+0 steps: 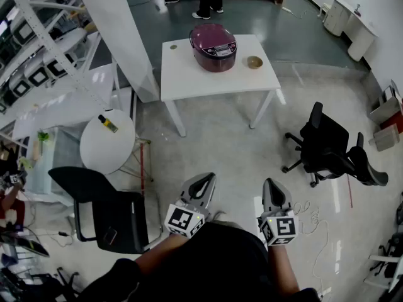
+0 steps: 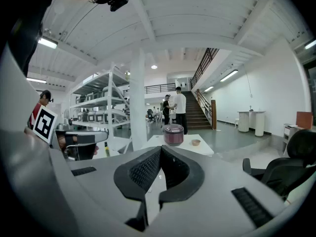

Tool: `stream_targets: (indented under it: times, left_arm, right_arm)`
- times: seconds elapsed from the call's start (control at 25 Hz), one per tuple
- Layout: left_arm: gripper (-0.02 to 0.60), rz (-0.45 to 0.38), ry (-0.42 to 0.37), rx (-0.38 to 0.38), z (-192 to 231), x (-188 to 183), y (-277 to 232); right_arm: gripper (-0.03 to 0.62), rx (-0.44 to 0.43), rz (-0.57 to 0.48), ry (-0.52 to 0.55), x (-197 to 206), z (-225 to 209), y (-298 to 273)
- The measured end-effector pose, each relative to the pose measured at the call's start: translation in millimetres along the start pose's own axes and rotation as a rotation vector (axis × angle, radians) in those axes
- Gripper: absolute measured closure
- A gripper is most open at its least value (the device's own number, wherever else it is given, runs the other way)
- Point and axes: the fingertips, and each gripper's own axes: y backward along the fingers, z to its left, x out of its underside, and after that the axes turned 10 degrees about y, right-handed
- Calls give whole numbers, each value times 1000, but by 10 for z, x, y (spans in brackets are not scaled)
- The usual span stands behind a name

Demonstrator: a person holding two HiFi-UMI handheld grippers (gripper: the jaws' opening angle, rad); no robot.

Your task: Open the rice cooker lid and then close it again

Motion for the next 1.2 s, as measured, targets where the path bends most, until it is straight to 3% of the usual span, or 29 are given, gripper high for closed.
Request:
stream_targets:
  times: [0.32, 0.6, 0.8, 1.2]
  left_arm:
    - [574, -17, -23, -25, -154, 45, -51]
    - [574, -29, -31, -67, -20, -57, -29]
    - [574, -33, -30, -82, 47, -110, 27]
    - [572, -38, -15, -90, 164, -101, 133]
  right_arm:
    - [595, -17, -17, -51, 81, -161, 161]
    - [594, -49, -16, -56, 89, -157, 102]
    - [594, -72, -95, -66, -57, -120, 78]
    - [592, -36, -86, -47, -10, -261, 94]
